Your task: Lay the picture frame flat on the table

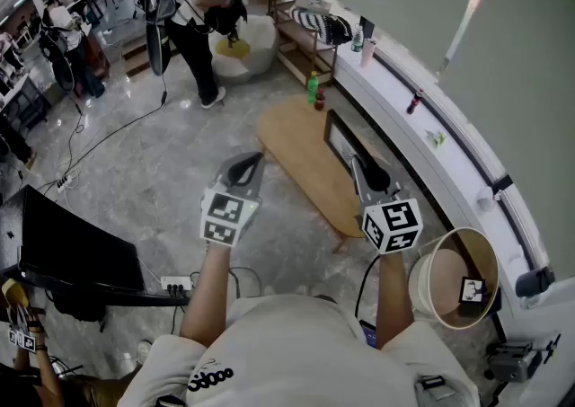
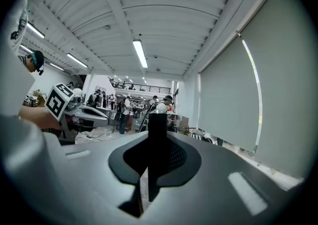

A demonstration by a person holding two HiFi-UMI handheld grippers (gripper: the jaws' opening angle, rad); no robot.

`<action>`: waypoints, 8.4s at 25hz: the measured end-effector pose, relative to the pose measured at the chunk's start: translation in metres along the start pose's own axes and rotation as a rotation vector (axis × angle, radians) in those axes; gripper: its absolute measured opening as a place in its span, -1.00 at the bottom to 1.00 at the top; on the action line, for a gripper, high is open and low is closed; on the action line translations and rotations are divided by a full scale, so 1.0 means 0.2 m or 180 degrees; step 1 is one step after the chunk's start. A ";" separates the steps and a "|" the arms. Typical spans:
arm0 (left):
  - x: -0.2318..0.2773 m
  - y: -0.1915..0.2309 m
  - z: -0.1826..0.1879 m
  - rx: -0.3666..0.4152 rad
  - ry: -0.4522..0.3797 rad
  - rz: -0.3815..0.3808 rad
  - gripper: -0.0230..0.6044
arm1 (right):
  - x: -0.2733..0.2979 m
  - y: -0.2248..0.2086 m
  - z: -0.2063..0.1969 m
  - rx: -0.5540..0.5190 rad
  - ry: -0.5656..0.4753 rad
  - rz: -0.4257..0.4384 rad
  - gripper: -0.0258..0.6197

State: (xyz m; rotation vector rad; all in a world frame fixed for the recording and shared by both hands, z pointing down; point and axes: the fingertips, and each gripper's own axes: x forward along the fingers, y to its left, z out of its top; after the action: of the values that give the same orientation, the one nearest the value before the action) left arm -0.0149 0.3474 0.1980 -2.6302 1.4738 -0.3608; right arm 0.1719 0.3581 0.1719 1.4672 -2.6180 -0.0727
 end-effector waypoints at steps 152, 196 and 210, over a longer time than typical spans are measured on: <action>2.89 1.73 -1.87 -0.1029 0.1289 -0.0151 -0.89 | 3.31 -1.15 -1.99 0.1425 0.1652 -0.0016 -0.87; 3.06 1.32 -2.62 -0.1268 0.2003 -0.0541 -0.89 | 3.19 -1.13 -3.05 0.3020 0.2215 -0.0572 -0.76; 3.05 1.25 -2.63 -0.1255 0.2057 -0.0637 -0.89 | 3.11 -1.15 -3.20 0.3316 0.2369 -0.0716 -0.57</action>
State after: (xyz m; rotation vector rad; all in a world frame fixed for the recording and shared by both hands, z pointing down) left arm -0.0501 -0.2904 0.7495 -3.1716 1.5599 -1.1381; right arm 0.1388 -0.2763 0.8414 1.5255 -1.8403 1.6510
